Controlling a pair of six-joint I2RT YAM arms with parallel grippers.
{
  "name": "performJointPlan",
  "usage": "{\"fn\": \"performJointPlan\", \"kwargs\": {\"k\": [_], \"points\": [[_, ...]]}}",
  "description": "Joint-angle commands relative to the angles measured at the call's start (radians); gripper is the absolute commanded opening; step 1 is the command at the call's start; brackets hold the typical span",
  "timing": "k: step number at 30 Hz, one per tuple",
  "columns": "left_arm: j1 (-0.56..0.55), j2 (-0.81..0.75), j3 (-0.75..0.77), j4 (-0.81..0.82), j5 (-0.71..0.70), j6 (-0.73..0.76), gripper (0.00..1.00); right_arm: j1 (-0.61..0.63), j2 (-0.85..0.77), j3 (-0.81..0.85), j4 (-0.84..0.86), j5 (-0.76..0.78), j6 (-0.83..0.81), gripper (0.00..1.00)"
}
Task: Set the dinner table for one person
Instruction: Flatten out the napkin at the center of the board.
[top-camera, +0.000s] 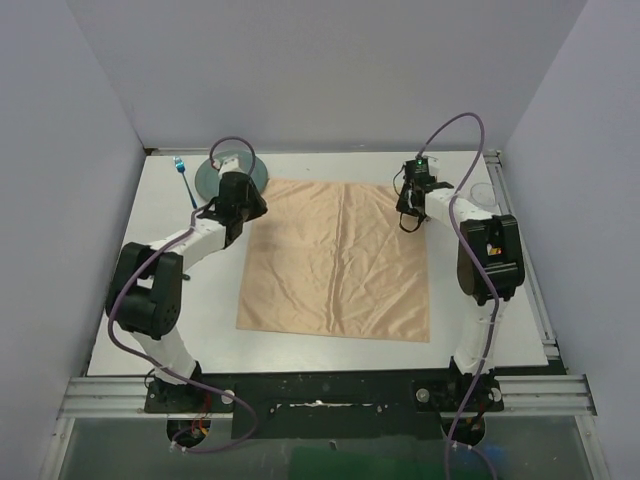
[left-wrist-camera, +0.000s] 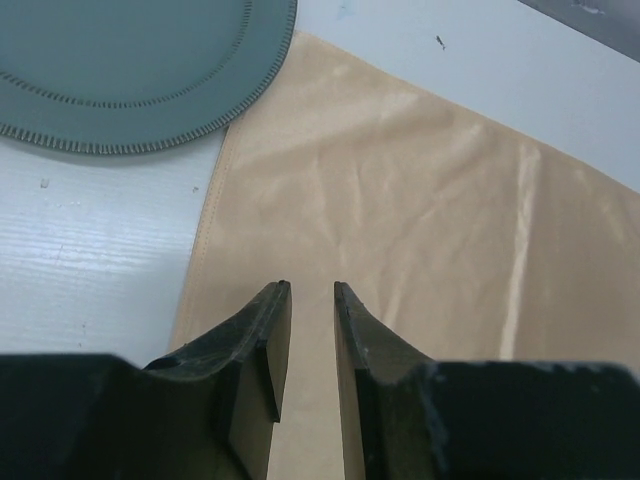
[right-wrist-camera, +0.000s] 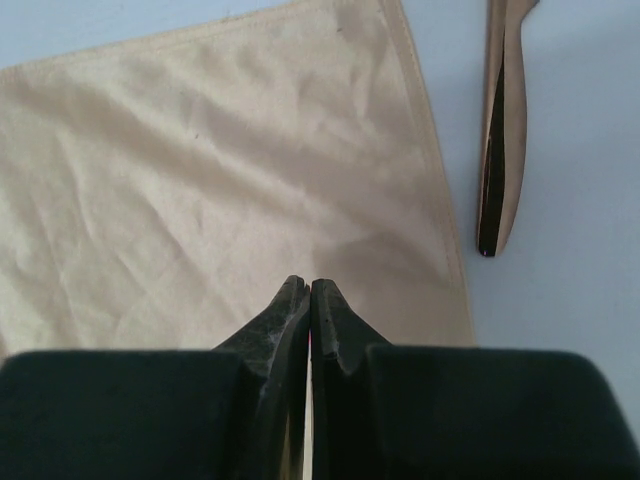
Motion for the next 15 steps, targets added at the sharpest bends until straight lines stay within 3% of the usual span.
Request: {"fn": "performJointPlan", "kwargs": {"k": [1,15], "points": [[0.007,0.07,0.071,0.123,-0.041,0.055,0.22,-0.055,0.071,0.106,0.054,-0.055,-0.004,0.0],[0.011,0.427,0.33,0.114,0.021,0.096,0.18,-0.135,0.281,0.324,0.005,-0.14,-0.012,0.0]]}}
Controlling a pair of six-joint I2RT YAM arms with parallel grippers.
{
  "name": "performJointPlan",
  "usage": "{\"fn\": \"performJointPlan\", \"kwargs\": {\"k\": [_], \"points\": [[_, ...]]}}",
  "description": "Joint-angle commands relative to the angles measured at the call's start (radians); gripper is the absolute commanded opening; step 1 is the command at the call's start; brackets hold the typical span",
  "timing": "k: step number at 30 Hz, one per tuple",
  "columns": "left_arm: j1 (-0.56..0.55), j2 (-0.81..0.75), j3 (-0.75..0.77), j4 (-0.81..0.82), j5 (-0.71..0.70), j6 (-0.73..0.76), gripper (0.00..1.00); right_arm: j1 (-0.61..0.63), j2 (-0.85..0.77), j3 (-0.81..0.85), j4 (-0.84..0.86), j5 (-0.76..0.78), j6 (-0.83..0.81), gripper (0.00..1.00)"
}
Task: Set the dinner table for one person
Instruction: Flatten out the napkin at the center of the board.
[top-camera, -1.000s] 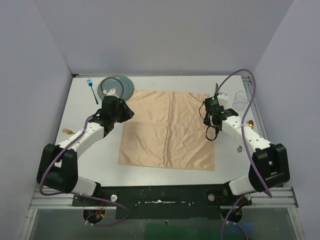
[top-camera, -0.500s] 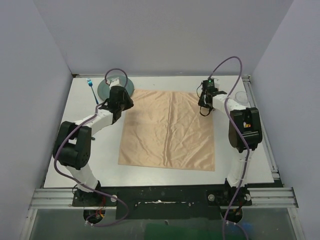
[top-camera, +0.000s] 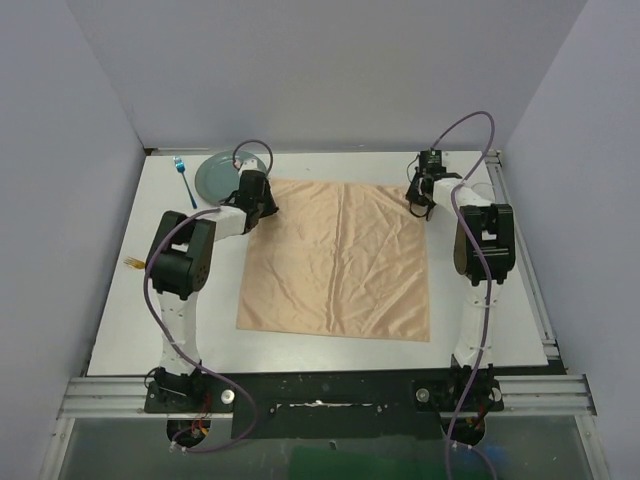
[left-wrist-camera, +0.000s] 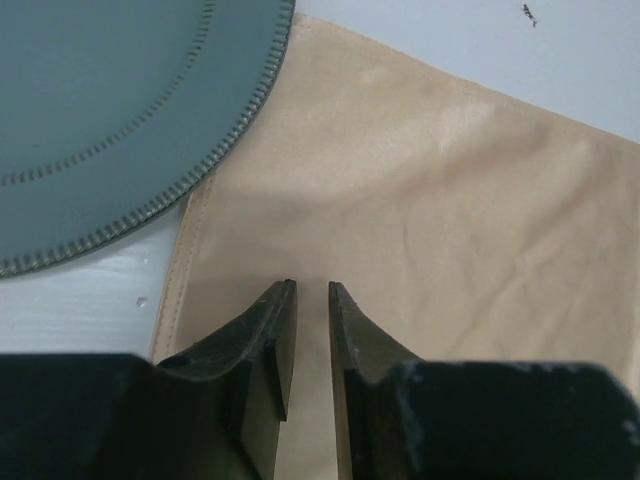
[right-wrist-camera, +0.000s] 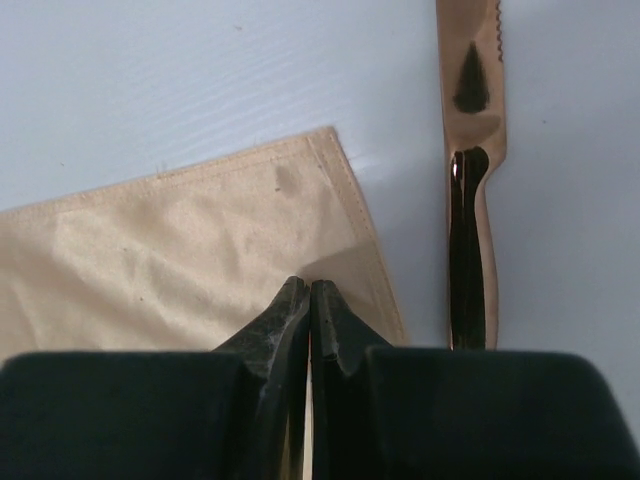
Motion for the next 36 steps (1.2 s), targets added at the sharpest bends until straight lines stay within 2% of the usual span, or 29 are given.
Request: {"fn": "performJointPlan", "kwargs": {"k": [1,11,19,36], "points": [[0.01,0.079,0.124,0.023,0.018,0.03,0.17,-0.022,0.044,0.085,0.001,-0.048,-0.013,0.0],[0.014,0.175,0.186,-0.016,0.022,0.026,0.16,-0.063,0.174,0.216,-0.017,-0.133,-0.018,0.0],[0.019,0.166,0.166,-0.027,0.031,-0.005,0.15,-0.097,0.258,0.31,-0.029,-0.186,-0.013,0.0],[0.03,0.104,0.095,-0.014,0.024,-0.015,0.15,-0.101,0.213,0.284,-0.011,-0.248,-0.029,0.0]]}}
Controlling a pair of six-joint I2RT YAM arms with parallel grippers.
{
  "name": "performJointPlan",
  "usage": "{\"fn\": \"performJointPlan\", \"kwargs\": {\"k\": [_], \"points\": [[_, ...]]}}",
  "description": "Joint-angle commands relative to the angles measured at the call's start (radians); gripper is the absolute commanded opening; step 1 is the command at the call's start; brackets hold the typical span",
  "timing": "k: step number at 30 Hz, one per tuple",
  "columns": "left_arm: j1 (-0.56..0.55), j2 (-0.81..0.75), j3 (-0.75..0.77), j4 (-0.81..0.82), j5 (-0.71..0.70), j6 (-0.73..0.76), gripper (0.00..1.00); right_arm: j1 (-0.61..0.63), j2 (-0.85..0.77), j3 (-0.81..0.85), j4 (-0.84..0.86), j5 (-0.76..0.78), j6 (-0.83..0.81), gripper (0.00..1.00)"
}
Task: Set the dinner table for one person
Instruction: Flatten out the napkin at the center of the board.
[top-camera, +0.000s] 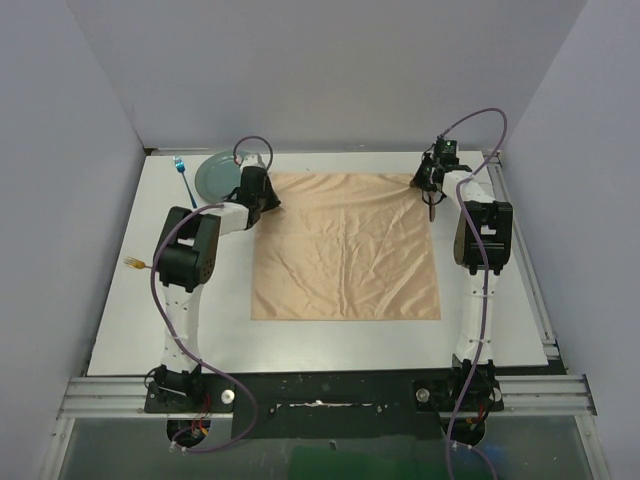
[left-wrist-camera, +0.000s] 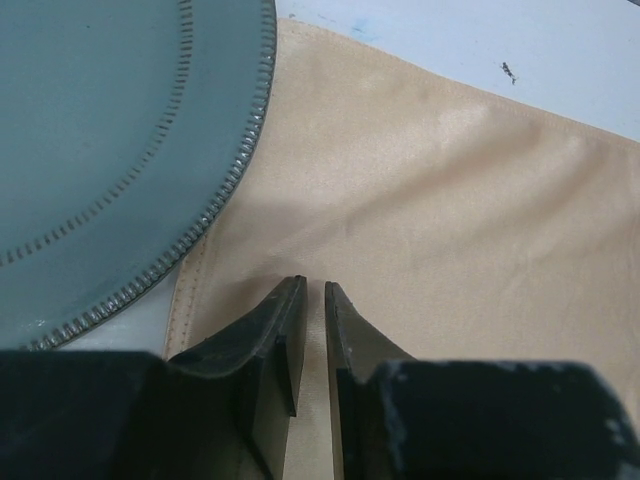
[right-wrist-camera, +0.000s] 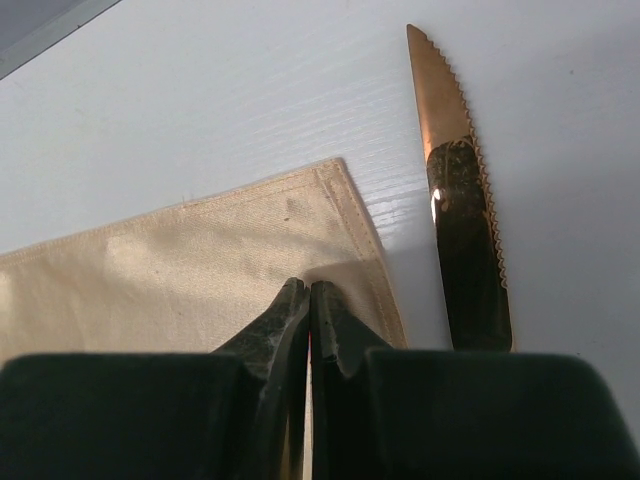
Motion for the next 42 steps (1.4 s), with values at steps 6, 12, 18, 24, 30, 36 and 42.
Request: {"fn": "performJointPlan", "kwargs": {"k": [6,12,18,24,30,36,42], "points": [[0.015,-0.106,-0.091,-0.043,-0.021,-0.006,0.09,-0.003,-0.035,-0.024,-0.038,-0.033,-0.029,0.0],[0.016,-0.184,-0.123,-0.056,-0.039,0.007,0.1,0.007,-0.087,-0.05,-0.04,-0.045,-0.043,0.02],[0.015,-0.218,-0.102,-0.082,-0.037,0.018,0.1,0.018,-0.156,-0.106,-0.033,-0.04,-0.057,0.02],[0.016,-0.234,-0.092,-0.105,-0.042,0.02,0.1,0.025,-0.228,-0.191,0.002,-0.042,-0.058,0.03],[0.015,-0.301,-0.097,-0.101,-0.035,0.03,0.1,0.021,-0.248,-0.164,0.027,-0.057,-0.093,0.25],[0.016,-0.378,-0.125,-0.103,-0.002,0.029,0.11,0.022,-0.241,-0.112,0.067,-0.067,-0.119,0.32],[0.019,-0.433,-0.129,-0.155,0.001,0.046,0.12,0.024,-0.267,-0.15,0.069,-0.061,-0.114,0.29]]}}
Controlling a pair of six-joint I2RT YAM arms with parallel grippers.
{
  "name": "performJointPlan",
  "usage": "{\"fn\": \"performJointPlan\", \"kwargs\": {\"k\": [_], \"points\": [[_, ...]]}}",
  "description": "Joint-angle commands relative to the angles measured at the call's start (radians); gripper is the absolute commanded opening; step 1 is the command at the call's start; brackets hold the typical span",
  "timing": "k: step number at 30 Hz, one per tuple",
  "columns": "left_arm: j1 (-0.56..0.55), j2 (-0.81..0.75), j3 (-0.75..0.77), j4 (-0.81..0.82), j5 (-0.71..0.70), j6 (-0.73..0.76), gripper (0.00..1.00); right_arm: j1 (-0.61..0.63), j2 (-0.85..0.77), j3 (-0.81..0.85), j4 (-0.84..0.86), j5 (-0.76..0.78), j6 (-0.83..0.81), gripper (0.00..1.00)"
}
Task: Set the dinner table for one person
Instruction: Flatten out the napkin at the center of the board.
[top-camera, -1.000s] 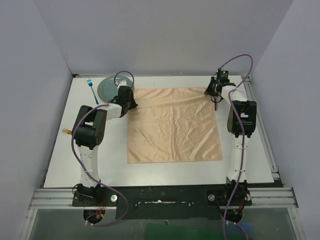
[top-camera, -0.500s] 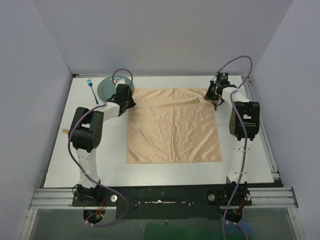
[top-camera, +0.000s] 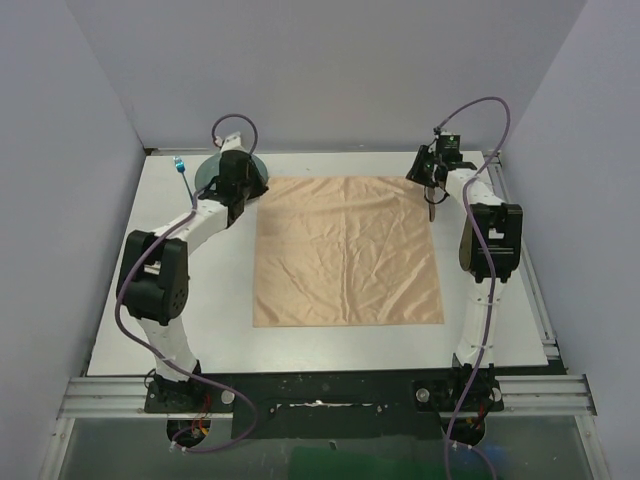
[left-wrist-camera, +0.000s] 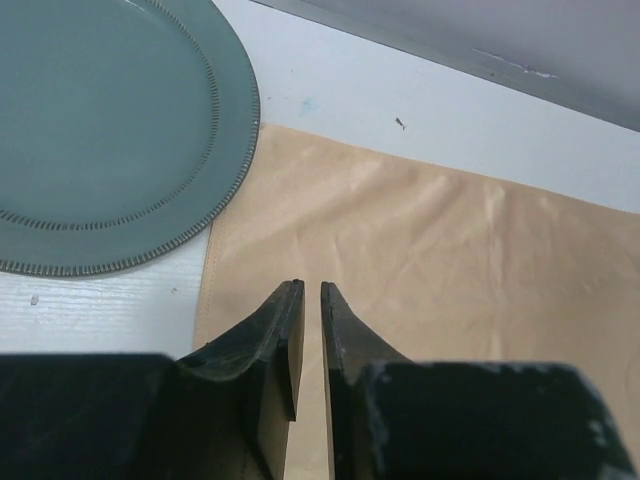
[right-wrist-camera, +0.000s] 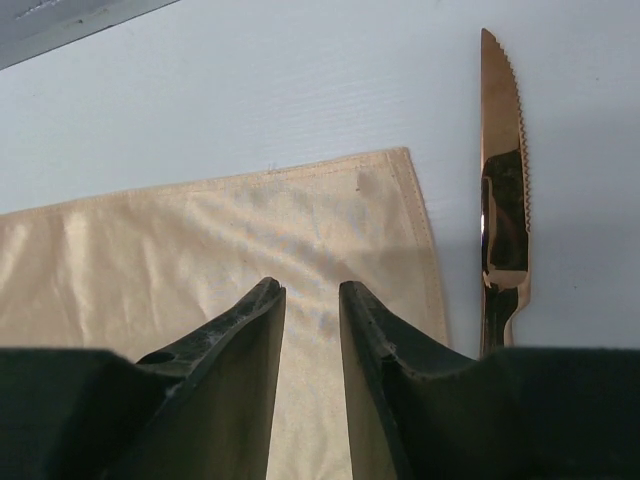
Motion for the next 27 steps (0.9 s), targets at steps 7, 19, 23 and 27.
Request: {"fn": "performJointPlan", "kwargs": {"k": [7,19,23,27], "points": [[0.08,-0.158,-0.1,-0.132,0.124,-0.084,0.12,0.018,-0.177,-0.205,0.112,-0.124,0.049,0.23],[0.105,-0.16,-0.24,-0.099,0.283,-0.178,0.12,0.091,-0.242,-0.238,-0.004,-0.08,0.014,0.22],[0.113,-0.154,-0.276,-0.051,0.312,-0.216,0.12,0.094,-0.273,-0.262,-0.029,-0.05,-0.015,0.22],[0.104,-0.146,-0.281,-0.052,0.349,-0.218,0.12,0.111,-0.305,-0.277,-0.091,0.003,-0.036,0.23]]}}
